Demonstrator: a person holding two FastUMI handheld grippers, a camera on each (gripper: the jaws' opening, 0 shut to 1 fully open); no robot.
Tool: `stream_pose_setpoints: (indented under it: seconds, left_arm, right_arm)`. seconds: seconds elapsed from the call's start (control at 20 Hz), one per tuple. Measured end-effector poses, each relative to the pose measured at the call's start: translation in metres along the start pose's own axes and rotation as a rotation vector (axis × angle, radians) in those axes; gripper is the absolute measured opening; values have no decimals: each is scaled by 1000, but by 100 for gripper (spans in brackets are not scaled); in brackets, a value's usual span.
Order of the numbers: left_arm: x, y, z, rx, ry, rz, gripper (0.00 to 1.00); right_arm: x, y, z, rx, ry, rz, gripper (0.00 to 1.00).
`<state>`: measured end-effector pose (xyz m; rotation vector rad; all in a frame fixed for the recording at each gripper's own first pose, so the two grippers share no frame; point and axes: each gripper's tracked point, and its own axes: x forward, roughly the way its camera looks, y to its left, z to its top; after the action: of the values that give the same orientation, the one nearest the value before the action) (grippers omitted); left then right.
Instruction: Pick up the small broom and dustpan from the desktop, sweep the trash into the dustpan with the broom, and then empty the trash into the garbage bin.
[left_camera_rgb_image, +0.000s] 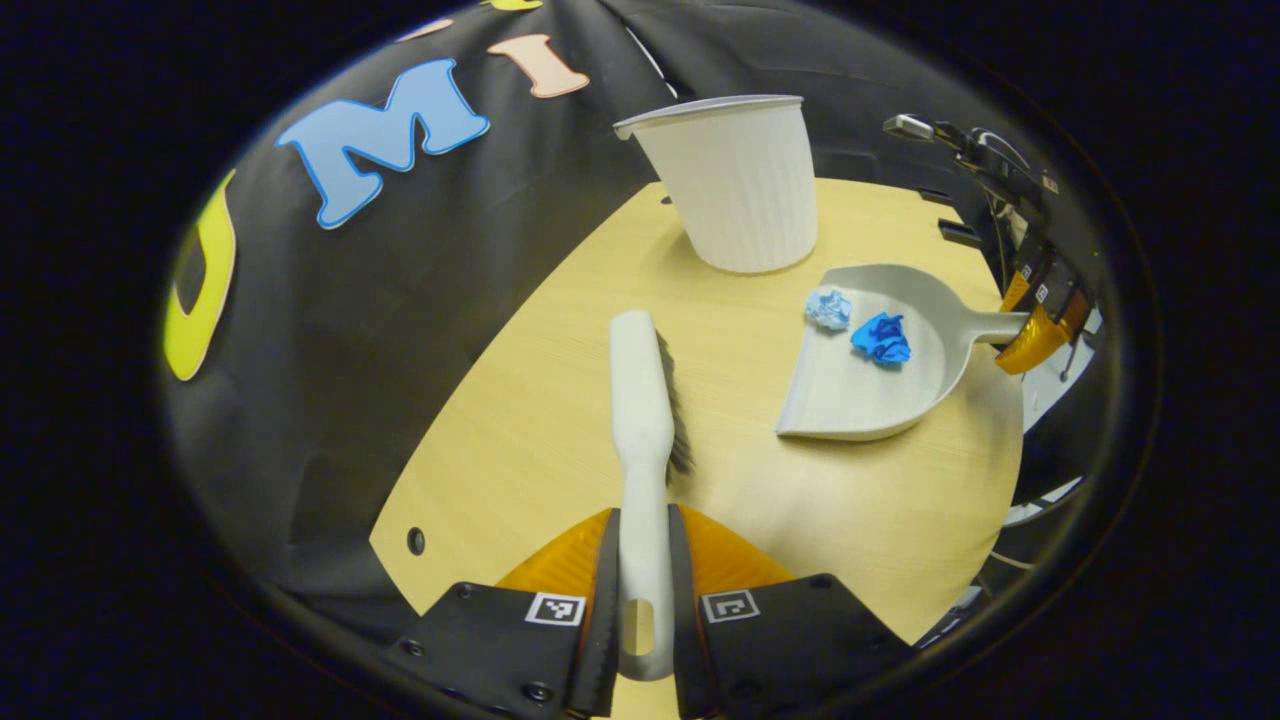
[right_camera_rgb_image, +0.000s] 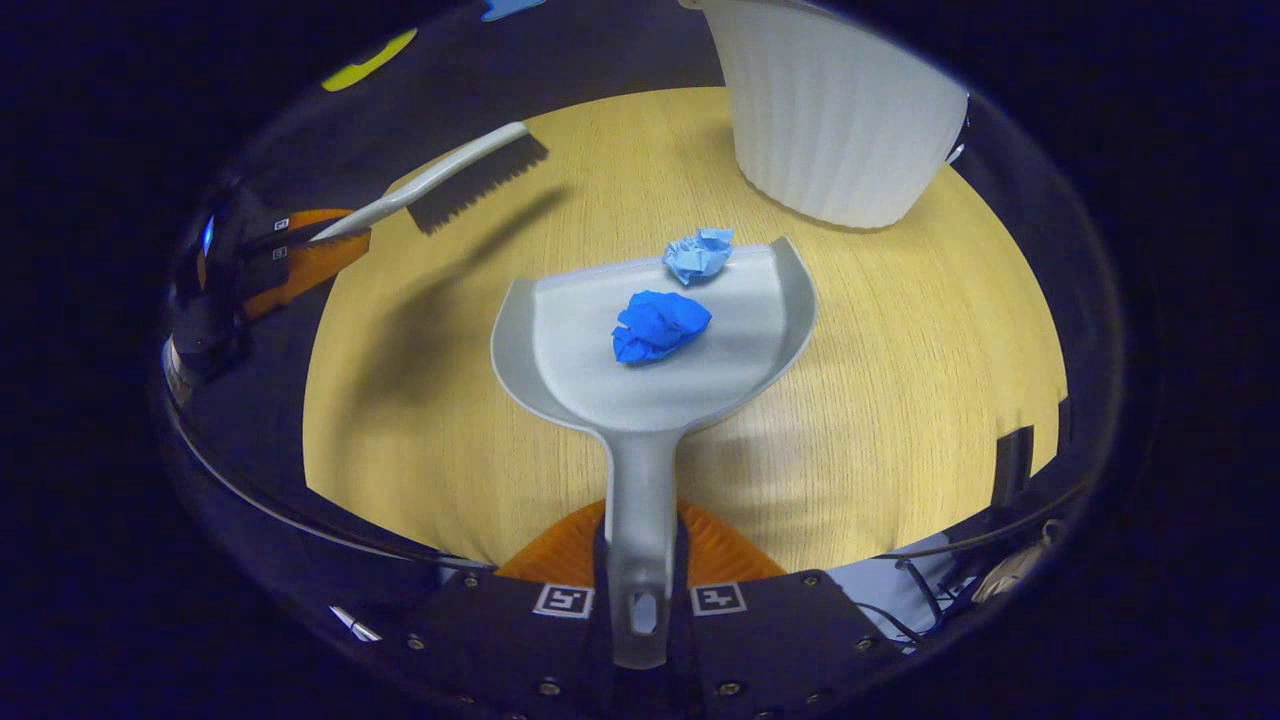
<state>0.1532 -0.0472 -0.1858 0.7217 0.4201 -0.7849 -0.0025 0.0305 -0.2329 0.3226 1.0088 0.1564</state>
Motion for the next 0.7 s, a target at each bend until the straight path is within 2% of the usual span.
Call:
stream_pose_setpoints:
  seconds: [0.5,0.7]
  left_arm:
    - [-4,8,-19,-33,13,16,31]
    - [-8,14,-26,-44,21,24,31]
  right_arm:
    - [-43,6,28,-35,-137,68,21]
    - [-83,7,48,-44,-191,103,21]
